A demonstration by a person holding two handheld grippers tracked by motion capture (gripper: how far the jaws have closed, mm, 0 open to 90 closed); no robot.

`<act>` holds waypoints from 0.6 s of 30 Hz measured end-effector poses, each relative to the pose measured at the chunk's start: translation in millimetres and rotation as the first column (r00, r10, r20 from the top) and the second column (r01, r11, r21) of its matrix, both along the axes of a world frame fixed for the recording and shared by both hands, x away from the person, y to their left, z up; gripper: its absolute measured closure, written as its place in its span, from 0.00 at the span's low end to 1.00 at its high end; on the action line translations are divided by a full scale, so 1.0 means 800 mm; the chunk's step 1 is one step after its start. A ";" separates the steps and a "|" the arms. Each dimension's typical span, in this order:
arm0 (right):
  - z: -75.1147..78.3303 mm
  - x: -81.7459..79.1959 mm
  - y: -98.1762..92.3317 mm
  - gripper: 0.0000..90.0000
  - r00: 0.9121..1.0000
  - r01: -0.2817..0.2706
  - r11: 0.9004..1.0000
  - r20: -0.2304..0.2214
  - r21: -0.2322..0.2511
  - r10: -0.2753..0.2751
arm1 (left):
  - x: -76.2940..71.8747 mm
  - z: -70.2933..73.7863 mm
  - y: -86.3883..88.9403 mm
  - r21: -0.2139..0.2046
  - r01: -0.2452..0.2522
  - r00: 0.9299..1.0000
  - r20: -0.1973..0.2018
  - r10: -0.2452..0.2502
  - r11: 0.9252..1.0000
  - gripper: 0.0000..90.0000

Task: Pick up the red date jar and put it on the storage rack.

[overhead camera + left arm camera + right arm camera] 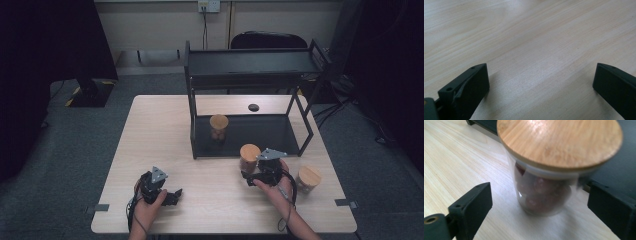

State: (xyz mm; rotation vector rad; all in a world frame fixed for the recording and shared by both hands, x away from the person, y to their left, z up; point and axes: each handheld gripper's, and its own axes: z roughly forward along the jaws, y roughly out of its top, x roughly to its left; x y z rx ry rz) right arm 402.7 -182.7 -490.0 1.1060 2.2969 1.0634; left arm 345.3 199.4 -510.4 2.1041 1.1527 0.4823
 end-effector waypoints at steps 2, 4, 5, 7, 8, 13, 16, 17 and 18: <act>-0.001 0.003 0.002 0.10 1.000 0.002 1.000 0.006 0.015 -0.002 | 0.000 0.000 0.000 0.000 0.000 1.000 0.000 0.000 1.000 0.00; -0.003 0.006 0.004 0.11 1.000 -0.002 1.000 0.010 0.024 0.002 | 0.000 0.000 0.000 0.000 0.000 1.000 0.000 0.000 1.000 0.00; -0.003 0.007 0.005 0.12 1.000 0.002 1.000 0.017 0.017 -0.002 | 0.000 0.000 0.000 -0.002 -0.001 1.000 0.001 0.001 1.000 0.00; -0.005 0.009 0.006 0.13 1.000 0.002 1.000 0.024 0.015 -0.002 | 0.000 0.000 0.000 0.001 0.000 1.000 0.000 0.000 1.000 0.00; -0.005 0.010 0.007 0.14 1.000 0.002 1.000 0.024 0.018 -0.003 | 0.000 0.000 0.000 0.000 0.000 1.000 0.000 0.000 1.000 0.00; -0.006 0.017 0.004 0.21 1.000 0.006 0.998 0.025 0.065 -0.008 | 0.000 0.000 0.000 0.001 0.000 1.000 0.000 0.000 1.000 0.00; -0.005 0.020 0.003 0.24 0.999 0.004 0.998 0.041 0.066 -0.006 | 0.000 0.000 0.000 0.000 0.000 1.000 0.000 0.000 1.000 0.00; -0.005 0.020 0.003 0.25 0.999 0.003 0.998 0.041 0.069 -0.006 | 0.000 0.000 0.000 -0.002 -0.002 1.000 0.001 0.002 1.000 0.00; -0.005 0.021 0.003 0.27 0.999 0.004 0.998 0.043 0.070 -0.007 | 0.000 0.000 0.000 -0.002 -0.001 1.000 0.001 0.001 1.000 0.00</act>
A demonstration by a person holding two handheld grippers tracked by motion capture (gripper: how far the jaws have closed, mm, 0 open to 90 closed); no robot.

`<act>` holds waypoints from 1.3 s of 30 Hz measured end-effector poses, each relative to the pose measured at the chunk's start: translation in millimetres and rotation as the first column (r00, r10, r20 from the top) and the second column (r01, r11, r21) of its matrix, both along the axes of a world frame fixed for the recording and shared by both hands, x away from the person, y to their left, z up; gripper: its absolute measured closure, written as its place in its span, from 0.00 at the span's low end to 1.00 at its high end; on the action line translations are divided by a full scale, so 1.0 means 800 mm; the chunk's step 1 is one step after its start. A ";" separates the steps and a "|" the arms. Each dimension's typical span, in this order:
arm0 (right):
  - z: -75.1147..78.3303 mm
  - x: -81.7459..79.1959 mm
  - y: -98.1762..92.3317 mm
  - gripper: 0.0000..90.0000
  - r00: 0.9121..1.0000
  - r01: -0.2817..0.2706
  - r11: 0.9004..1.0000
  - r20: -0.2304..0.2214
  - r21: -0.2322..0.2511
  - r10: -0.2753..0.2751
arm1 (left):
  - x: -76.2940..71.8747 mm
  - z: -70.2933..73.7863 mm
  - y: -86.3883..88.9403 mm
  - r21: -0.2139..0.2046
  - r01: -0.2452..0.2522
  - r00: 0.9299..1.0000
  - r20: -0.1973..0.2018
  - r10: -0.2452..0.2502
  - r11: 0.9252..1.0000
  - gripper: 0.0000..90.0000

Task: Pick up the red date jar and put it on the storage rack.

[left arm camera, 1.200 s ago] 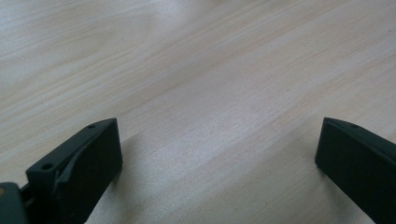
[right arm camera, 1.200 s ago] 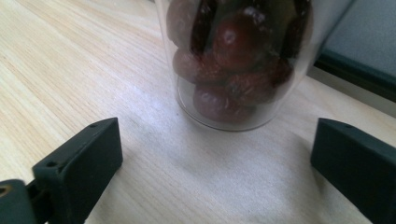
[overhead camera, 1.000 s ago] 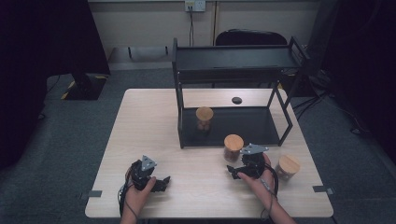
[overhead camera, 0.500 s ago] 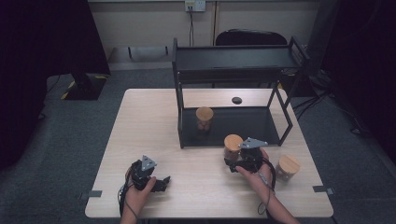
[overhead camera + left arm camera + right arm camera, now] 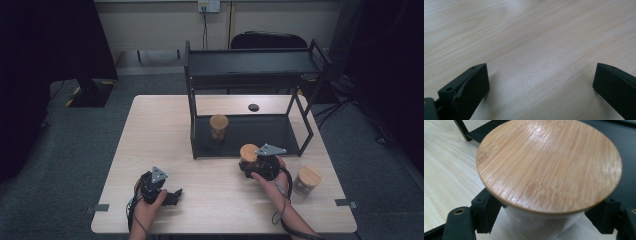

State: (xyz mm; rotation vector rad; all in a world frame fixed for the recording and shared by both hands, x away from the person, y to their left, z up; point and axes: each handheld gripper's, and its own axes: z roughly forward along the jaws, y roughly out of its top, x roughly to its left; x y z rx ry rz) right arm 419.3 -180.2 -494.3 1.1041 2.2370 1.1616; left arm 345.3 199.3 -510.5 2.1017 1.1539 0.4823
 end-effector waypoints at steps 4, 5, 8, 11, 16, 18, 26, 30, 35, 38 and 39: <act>0.000 0.001 0.000 0.28 1.000 -0.008 1.000 0.008 -0.004 0.008 | 0.000 0.000 0.000 0.002 0.001 1.000 -0.001 -0.001 1.000 0.00; 0.000 0.000 0.000 0.28 1.000 -0.010 1.000 0.015 -0.011 0.010 | 0.000 0.000 0.000 0.002 0.002 1.000 -0.001 -0.002 1.000 0.00; 0.000 0.000 0.000 0.28 1.000 -0.016 1.000 0.017 -0.015 0.017 | 0.000 0.000 0.000 0.002 0.001 1.000 0.000 -0.001 1.000 0.00; 0.001 0.001 0.000 0.28 1.000 -0.021 1.000 0.016 -0.019 0.021 | 0.000 0.000 0.000 0.002 0.002 1.000 -0.001 -0.002 1.000 0.00; 0.003 0.000 0.000 0.28 0.999 -0.028 0.999 0.016 -0.028 0.028 | 0.000 0.000 0.000 0.002 0.001 1.000 0.000 -0.001 1.000 0.00; 0.003 -0.001 0.000 0.28 0.999 -0.034 0.999 0.013 -0.025 0.035 | 0.000 0.000 0.000 0.002 0.001 1.000 -0.001 -0.001 1.000 0.00; 0.011 -0.001 0.003 0.28 0.999 -0.051 0.998 0.010 -0.028 0.051 | 0.000 0.000 0.000 0.002 0.002 1.000 -0.001 -0.002 1.000 0.00; 0.015 0.001 0.004 0.28 0.998 -0.056 0.998 0.007 -0.021 0.056 | 0.000 0.000 0.000 0.002 0.002 1.000 -0.001 -0.002 1.000 0.00; 0.022 0.003 0.006 0.28 0.998 -0.064 0.997 0.011 -0.036 0.065 | 0.000 0.000 0.000 0.002 0.002 1.000 -0.001 -0.002 1.000 0.00; 0.026 0.006 0.006 0.28 0.998 -0.067 0.997 0.002 -0.025 0.067 | 0.000 0.000 0.000 0.002 0.001 1.000 -0.001 -0.001 1.000 0.00; 0.027 0.007 0.006 0.28 0.998 -0.067 0.997 0.003 -0.030 0.067 | 0.000 0.000 0.000 0.000 0.000 1.000 0.000 0.000 1.000 0.00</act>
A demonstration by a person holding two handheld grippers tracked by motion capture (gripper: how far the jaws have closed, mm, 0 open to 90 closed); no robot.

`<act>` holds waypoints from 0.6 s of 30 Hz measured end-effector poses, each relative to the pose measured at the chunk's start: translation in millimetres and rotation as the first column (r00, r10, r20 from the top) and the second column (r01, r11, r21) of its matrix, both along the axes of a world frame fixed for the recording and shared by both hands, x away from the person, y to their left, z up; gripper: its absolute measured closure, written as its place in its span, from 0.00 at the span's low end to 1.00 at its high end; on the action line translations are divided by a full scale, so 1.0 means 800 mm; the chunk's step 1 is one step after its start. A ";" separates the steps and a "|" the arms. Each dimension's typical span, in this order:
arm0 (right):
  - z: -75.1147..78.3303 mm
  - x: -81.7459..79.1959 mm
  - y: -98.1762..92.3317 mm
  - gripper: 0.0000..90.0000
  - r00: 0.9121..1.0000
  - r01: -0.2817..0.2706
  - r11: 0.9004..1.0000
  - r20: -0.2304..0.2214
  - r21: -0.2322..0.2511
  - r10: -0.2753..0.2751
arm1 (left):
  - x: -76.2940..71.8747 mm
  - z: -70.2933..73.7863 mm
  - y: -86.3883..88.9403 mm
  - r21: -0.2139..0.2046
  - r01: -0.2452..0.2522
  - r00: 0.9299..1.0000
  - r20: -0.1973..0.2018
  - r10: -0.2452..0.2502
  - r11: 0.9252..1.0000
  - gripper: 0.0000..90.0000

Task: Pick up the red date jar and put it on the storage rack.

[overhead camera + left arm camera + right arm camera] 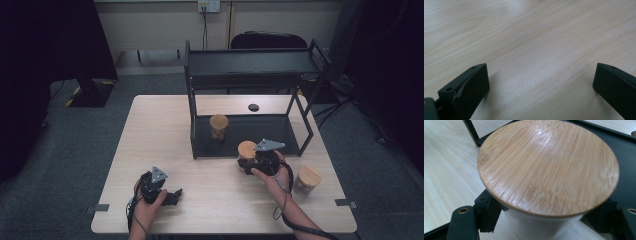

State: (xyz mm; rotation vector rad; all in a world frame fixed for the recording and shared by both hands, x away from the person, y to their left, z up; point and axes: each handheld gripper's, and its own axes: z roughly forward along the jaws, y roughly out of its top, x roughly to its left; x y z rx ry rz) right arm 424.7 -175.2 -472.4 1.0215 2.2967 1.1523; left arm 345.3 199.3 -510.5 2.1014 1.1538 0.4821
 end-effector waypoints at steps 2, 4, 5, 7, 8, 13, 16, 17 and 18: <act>0.002 0.002 0.000 0.28 1.000 -0.001 1.000 0.005 -0.006 0.001 | 0.000 0.000 0.000 0.002 0.002 1.000 -0.001 -0.002 1.000 0.00; 0.004 0.003 0.001 0.28 1.000 -0.001 1.000 0.005 -0.007 0.001 | 0.000 0.000 0.000 0.000 0.000 1.000 0.000 0.000 1.000 0.00; 0.005 0.004 0.001 0.28 1.000 -0.001 1.000 0.006 -0.006 0.002 | 0.000 0.000 0.000 0.000 0.000 1.000 0.000 0.000 1.000 0.00; 0.008 0.006 0.002 0.28 1.000 -0.004 1.000 0.008 -0.009 0.004 | 0.000 0.000 0.000 0.002 0.002 1.000 -0.001 -0.002 1.000 0.00; 0.009 0.007 0.002 0.28 1.000 -0.005 1.000 0.009 -0.007 0.005 | 0.000 0.000 0.000 0.002 0.001 1.000 -0.001 -0.001 1.000 0.00; 0.014 0.013 0.003 0.28 1.000 -0.003 1.000 0.011 -0.007 0.003 | 0.000 0.000 0.000 0.000 0.000 1.000 0.000 0.000 1.000 0.00; 0.016 0.016 0.003 0.28 1.000 -0.001 1.000 0.008 0.002 0.001 | 0.000 0.000 0.000 0.000 0.000 1.000 0.000 0.000 1.000 0.00; 0.017 0.017 0.004 0.28 1.000 -0.001 1.000 0.009 0.001 0.001 | 0.000 0.000 0.000 0.003 0.002 1.000 -0.001 -0.002 1.000 0.00; 0.018 0.018 0.005 0.28 1.000 0.000 1.000 0.013 -0.003 0.000 | 0.000 0.000 0.000 0.002 0.001 1.000 -0.001 -0.001 1.000 0.00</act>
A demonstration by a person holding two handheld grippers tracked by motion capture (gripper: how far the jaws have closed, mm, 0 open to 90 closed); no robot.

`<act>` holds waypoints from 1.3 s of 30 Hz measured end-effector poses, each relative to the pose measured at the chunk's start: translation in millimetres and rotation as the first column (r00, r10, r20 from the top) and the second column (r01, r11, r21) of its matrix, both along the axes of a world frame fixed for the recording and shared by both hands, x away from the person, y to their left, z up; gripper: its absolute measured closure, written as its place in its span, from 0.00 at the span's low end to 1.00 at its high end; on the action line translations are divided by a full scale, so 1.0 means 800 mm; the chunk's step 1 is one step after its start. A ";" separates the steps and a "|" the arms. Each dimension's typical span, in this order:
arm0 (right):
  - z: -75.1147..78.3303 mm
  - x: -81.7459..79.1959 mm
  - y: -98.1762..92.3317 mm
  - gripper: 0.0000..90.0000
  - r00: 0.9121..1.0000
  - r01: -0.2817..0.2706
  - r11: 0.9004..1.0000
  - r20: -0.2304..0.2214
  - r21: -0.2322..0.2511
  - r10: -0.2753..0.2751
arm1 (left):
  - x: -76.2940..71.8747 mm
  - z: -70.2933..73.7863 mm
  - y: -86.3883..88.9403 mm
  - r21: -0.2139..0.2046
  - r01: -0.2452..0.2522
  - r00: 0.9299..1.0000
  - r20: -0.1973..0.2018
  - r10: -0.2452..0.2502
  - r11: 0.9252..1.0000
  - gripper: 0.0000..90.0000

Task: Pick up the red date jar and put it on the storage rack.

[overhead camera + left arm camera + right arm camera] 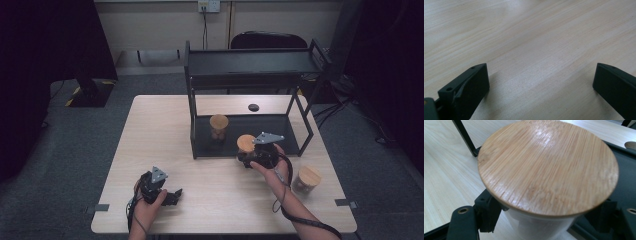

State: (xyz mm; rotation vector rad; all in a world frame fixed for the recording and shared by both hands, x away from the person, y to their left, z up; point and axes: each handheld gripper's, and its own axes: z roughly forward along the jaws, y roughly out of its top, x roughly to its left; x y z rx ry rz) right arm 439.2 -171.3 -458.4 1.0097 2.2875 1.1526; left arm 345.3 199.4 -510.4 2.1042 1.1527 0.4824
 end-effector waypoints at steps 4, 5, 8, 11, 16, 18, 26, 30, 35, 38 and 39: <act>0.002 0.004 0.003 0.28 1.000 -0.001 1.000 0.001 0.006 0.001 | 0.000 0.000 0.000 -0.002 -0.001 1.000 0.000 0.001 1.000 0.00; 0.002 0.005 0.004 0.28 1.000 -0.001 1.000 0.001 0.005 0.001 | 0.000 0.000 0.000 0.000 0.000 1.000 0.000 0.000 1.000 0.00; 0.002 0.008 0.006 0.28 1.000 -0.001 1.000 -0.001 0.000 0.001 | 0.000 0.000 0.000 0.000 0.000 1.000 0.000 0.000 1.000 0.00; 0.001 0.012 0.008 0.28 1.000 0.003 1.000 -0.001 -0.001 -0.003 | 0.000 0.000 0.000 0.000 0.000 1.000 0.000 0.000 1.000 0.00; 0.002 0.020 0.011 0.28 1.000 0.010 1.000 0.003 -0.007 -0.010 | 0.000 0.000 0.000 0.000 0.000 1.000 0.000 0.000 1.000 0.00; 0.003 0.023 0.012 0.28 1.000 0.014 1.000 0.003 -0.009 -0.014 | 0.000 0.000 0.000 0.000 0.000 1.000 0.000 0.000 1.000 0.00; 0.005 0.034 0.016 0.28 1.000 0.021 1.000 0.008 -0.021 -0.021 | 0.000 0.000 0.000 0.000 0.000 1.000 0.000 0.000 1.000 0.00; 0.004 0.038 0.019 0.28 1.000 0.019 0.999 0.007 -0.034 -0.018 | 0.000 0.000 0.000 0.000 0.000 1.000 0.000 0.000 1.000 0.00; 0.001 0.044 0.021 0.28 1.000 0.026 0.999 0.000 -0.027 -0.026 | 0.000 0.000 0.000 0.000 0.000 1.000 0.000 0.000 1.000 0.00; -0.001 0.049 0.022 0.28 1.000 0.029 0.999 0.000 -0.028 -0.029 | 0.000 0.000 0.000 0.001 0.000 1.000 0.000 0.000 1.000 0.00; -0.001 0.050 0.023 0.28 1.000 0.028 0.999 0.001 -0.029 -0.028 | 0.000 0.000 0.000 -0.002 -0.001 1.000 0.000 0.001 1.000 0.00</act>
